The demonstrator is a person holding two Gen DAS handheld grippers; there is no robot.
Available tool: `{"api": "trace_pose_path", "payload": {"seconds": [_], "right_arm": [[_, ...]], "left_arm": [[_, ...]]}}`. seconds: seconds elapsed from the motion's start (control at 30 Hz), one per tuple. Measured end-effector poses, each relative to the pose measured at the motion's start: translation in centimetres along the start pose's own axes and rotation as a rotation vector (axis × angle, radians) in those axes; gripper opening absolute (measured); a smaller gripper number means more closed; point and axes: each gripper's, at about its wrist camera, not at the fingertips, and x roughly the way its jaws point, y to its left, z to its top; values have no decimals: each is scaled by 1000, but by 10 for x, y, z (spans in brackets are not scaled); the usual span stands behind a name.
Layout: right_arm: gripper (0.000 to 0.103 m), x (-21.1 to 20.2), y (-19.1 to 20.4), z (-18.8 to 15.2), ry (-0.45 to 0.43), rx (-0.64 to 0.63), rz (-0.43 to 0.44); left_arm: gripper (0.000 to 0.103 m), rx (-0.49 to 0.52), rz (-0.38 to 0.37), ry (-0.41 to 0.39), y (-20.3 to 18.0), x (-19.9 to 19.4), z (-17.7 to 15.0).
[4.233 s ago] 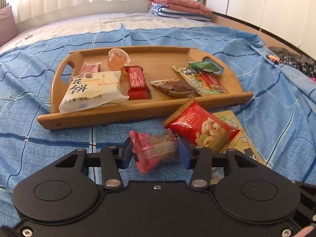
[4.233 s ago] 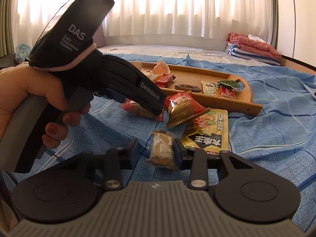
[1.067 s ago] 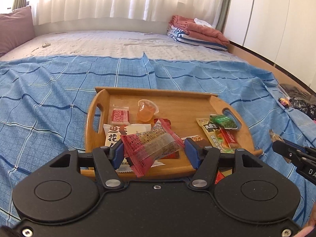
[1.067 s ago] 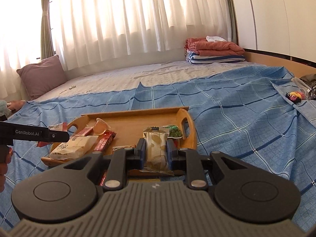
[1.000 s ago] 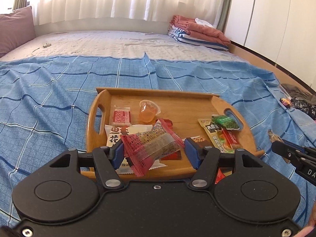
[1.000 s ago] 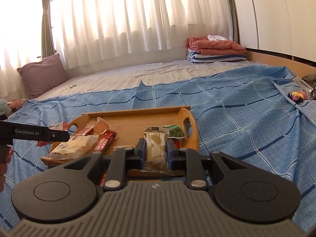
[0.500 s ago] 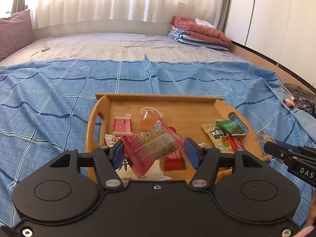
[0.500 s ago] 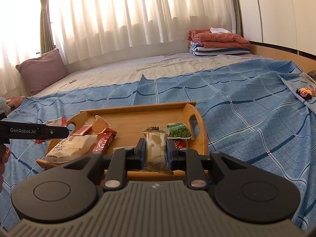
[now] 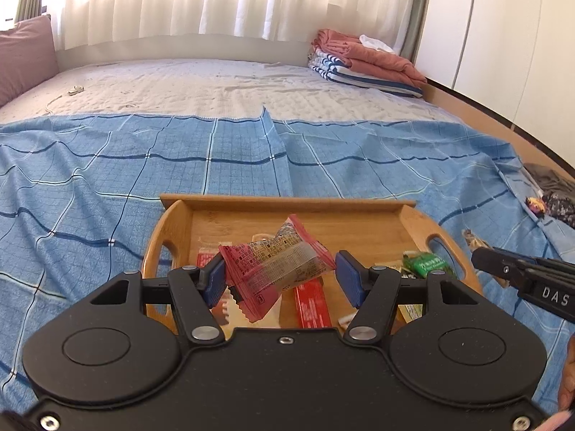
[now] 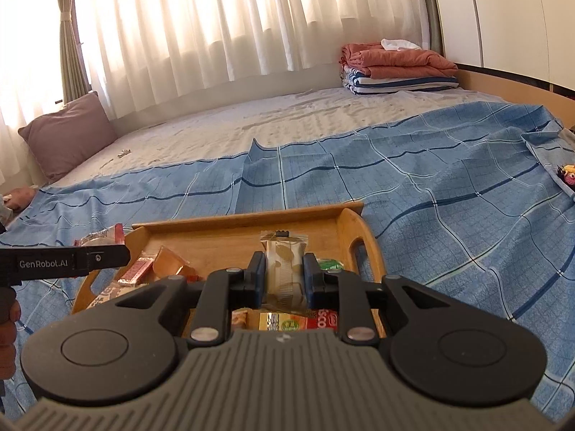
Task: Organize snacks
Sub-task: 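Carry the pink snack over the tray with left tool while right tool lowers the clear snack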
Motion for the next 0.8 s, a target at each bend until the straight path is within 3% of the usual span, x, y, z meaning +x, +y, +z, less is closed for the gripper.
{"api": "trace_pose_path", "payload": {"seconds": [0.2,0.37,0.8], "right_arm": [[26,32,2,28,21,-8,-11],[26,68,3,38,89,22,-31],[26,129,19,16,203,23,-2]], "left_arm": [[60,-48,16,26,16,31,28],[60,-52,38,84,28,62,44],[60,-49,106,173,45,121,48]]}}
